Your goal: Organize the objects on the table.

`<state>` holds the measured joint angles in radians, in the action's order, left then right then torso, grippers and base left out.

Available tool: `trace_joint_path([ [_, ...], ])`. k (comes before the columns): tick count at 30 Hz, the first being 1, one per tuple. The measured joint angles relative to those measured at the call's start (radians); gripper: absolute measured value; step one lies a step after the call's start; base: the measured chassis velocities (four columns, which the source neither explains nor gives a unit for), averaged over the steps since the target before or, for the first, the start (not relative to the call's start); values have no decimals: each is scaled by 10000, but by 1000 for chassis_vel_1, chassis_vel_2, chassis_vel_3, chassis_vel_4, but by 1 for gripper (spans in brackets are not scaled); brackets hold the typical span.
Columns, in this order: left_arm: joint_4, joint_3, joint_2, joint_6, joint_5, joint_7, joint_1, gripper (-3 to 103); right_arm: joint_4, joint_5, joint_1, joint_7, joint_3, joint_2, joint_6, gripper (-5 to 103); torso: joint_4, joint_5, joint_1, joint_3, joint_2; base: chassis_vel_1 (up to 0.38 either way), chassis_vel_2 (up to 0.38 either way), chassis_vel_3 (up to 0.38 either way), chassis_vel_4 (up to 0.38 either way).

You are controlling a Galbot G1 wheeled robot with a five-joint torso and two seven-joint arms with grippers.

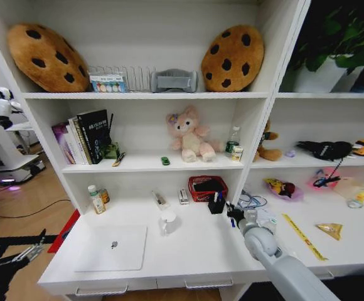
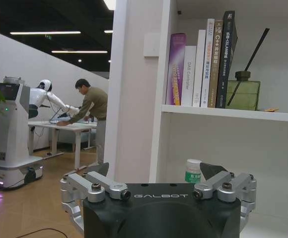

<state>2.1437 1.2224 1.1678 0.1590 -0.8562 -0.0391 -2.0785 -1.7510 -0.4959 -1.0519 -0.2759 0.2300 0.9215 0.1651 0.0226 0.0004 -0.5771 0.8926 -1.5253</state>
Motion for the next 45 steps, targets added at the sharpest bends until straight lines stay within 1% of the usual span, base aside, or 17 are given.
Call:
trace_joint_path([
  [1, 0, 0, 0, 0, 0, 0, 0, 100, 0, 0, 0, 0, 0, 0, 0, 12, 0, 0, 0, 0, 0, 0, 0, 0, 0],
  [4, 0, 0, 0, 0, 0, 0, 0, 100, 707, 778, 653, 609, -380, 72, -1182, 12, 1, -2, 0, 0, -1, 0, 0, 0, 0],
  [15, 0, 0, 0, 0, 0, 0, 0, 100, 3352, 1961, 2714, 1224, -1435, 763, -3036, 12, -2, -5, 1, -2, -3, 0, 0, 0, 0],
  [30, 0, 0, 0, 0, 0, 0, 0, 100, 4028, 2114, 2569, 1354, -1458, 1104, -3317, 12, 0, -3, 2, -2, -4, 0, 0, 0, 0],
  [31, 0, 0, 0, 0, 0, 0, 0, 100, 4030, 2085, 2519, 1349, -1441, 1104, -3317, 15, 0, -4, 2, -2, -4, 0, 0, 0, 0],
  [32, 0, 0, 0, 0, 0, 0, 0, 100, 4017, 2052, 2446, 1345, -1420, 1098, -3317, 26, 0, -4, 2, -2, -4, 0, 0, 0, 0],
  [34, 0, 0, 0, 0, 0, 0, 0, 100, 3986, 2035, 2392, 1342, -1404, 1089, -3316, 26, 0, -3, 2, -2, -4, 0, 0, 0, 0],
  [35, 0, 0, 0, 0, 0, 0, 0, 100, 3897, 1997, 2274, 1327, -1363, 1059, -3309, 32, 0, -3, 2, -2, -4, 0, 0, 0, 0],
  [36, 0, 0, 0, 0, 0, 0, 0, 100, 3897, 1997, 2274, 1327, -1363, 1059, -3309, 32, 0, -3, 2, -2, -4, 0, 0, 0, 0],
  [37, 0, 0, 0, 0, 0, 0, 0, 100, 3722, 1893, 2098, 1296, -1295, 992, -3278, 37, 0, -4, 2, -2, -4, 0, 0, 0, 0],
  [38, 0, 0, 0, 0, 0, 0, 0, 100, 3503, 1782, 1924, 1264, -1230, 900, -3229, 47, 0, -2, 2, -2, -4, 0, 0, 0, 0],
  [39, 0, 0, 0, 0, 0, 0, 0, 100, 3503, 1782, 1924, 1264, -1230, 900, -3229, 47, 0, -2, 2, -2, -4, 0, 0, 0, 0],
  [40, 0, 0, 1, 0, 0, 0, 0, 100, 3263, 1720, 1735, 1221, -1151, 791, -3197, 53, 0, -4, 3, -2, -4, 0, 0, 0, 0],
  [42, 0, 0, 0, 0, 0, 0, 0, 100, 3063, 1667, 1593, 1183, -1097, 710, -3166, 53, 1, -4, 2, -2, -4, 0, 0, 0, 0],
  [43, 0, 0, 0, -1, 0, 0, 0, 100, 2573, 1511, 1261, 1090, -976, 546, -3056, 64, 1, -3, 2, -2, -4, 0, 0, 0, 0],
  [44, 0, 0, 0, -1, 0, 0, 0, 100, 2573, 1511, 1261, 1090, -976, 546, -3056, 64, 1, -3, 2, -2, -4, 0, 0, 0, 0],
  [45, 0, 0, 0, 0, 0, 0, 0, 100, 1953, 1335, 875, 955, -825, 404, -2843, 70, 0, -4, 2, -2, -4, 0, 0, 0, 0],
])
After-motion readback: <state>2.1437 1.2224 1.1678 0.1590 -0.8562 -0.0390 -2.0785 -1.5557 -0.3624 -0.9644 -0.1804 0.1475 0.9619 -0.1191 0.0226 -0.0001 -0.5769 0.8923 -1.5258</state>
